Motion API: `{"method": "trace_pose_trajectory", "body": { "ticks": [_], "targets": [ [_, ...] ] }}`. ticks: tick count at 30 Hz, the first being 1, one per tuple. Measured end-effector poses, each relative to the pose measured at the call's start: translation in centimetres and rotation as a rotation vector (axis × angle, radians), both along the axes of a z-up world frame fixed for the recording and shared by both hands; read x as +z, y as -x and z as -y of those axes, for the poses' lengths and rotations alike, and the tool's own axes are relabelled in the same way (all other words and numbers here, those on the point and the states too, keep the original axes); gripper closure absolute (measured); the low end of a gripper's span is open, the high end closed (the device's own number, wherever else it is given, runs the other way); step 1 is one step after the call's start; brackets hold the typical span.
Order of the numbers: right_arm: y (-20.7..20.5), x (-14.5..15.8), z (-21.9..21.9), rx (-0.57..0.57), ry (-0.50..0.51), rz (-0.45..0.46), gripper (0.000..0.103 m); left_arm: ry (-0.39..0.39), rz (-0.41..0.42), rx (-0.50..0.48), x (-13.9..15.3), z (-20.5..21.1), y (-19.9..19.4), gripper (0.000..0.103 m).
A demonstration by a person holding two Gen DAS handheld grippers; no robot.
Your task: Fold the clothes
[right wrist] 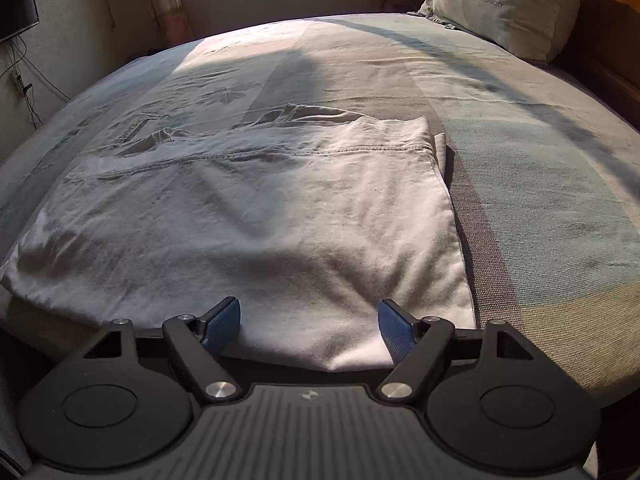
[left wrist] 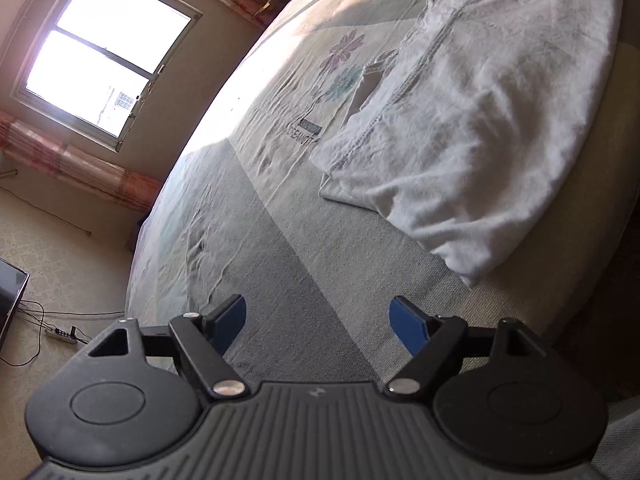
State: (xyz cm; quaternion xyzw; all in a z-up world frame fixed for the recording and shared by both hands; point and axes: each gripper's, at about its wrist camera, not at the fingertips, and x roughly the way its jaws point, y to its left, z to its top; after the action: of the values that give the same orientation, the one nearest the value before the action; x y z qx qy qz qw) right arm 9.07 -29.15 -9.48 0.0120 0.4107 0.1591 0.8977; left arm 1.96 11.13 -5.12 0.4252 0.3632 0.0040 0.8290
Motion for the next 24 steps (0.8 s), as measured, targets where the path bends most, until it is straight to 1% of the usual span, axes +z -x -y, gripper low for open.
{"method": "trace_pose_trajectory", "body": {
  "ticks": [2,5,7,9,11,13,14,15,16,18,21,22,23,24],
  "targets": [
    [0.0,0.0,-0.2,0.005,0.011,0.001,0.019,0.079,0.000,-0.008,1.3,0.2,-0.3,0.022],
    [0.1,0.1,-0.4,0.007,0.027,0.003,0.019,0.268,-0.005,-0.073,2.6,1.4,-1.4,0.022],
    [0.2,0.2,-0.6,0.009,0.037,0.004,0.019,0.359,-0.021,-0.118,2.3,3.0,-2.3,0.022],
    [0.3,0.4,-0.7,0.009,0.044,0.006,0.019,0.409,-0.048,-0.166,1.5,4.4,-3.0,0.022],
    [0.5,0.6,-0.6,0.004,0.043,0.012,0.019,0.468,-0.123,-0.149,0.0,5.0,-3.9,0.022],
    [0.7,0.9,-0.4,0.000,0.039,0.017,0.019,0.540,-0.224,-0.071,-1.6,4.5,-4.4,0.023],
    [0.7,0.9,-0.3,0.000,0.035,0.017,0.019,0.570,-0.251,-0.016,-2.3,3.7,-4.2,0.023],
    [0.8,0.9,-0.2,-0.002,0.032,0.017,0.019,0.600,-0.275,0.042,-2.9,2.9,-3.9,0.019],
    [0.8,0.9,-0.1,-0.004,0.030,0.017,0.018,0.650,-0.291,0.082,-3.1,2.0,-3.5,0.018],
    [0.8,0.7,0.2,-0.012,0.025,0.009,0.018,0.677,-0.342,0.133,-3.2,0.8,-2.7,0.016],
    [0.6,0.7,0.4,-0.031,0.005,0.003,0.018,0.660,-0.334,0.143,-1.9,0.0,-1.7,0.017],
    [0.5,0.9,0.4,-0.037,-0.005,0.010,0.017,0.658,-0.317,0.133,-1.2,-0.1,-1.7,0.017],
    [0.4,1.2,0.4,-0.037,-0.013,0.022,0.016,0.666,-0.283,0.112,-0.1,0.1,-2.1,0.016],
    [0.3,1.6,0.3,-0.033,-0.015,0.043,0.012,0.675,-0.248,0.090,1.0,0.3,-2.6,0.016]
  ]
}}
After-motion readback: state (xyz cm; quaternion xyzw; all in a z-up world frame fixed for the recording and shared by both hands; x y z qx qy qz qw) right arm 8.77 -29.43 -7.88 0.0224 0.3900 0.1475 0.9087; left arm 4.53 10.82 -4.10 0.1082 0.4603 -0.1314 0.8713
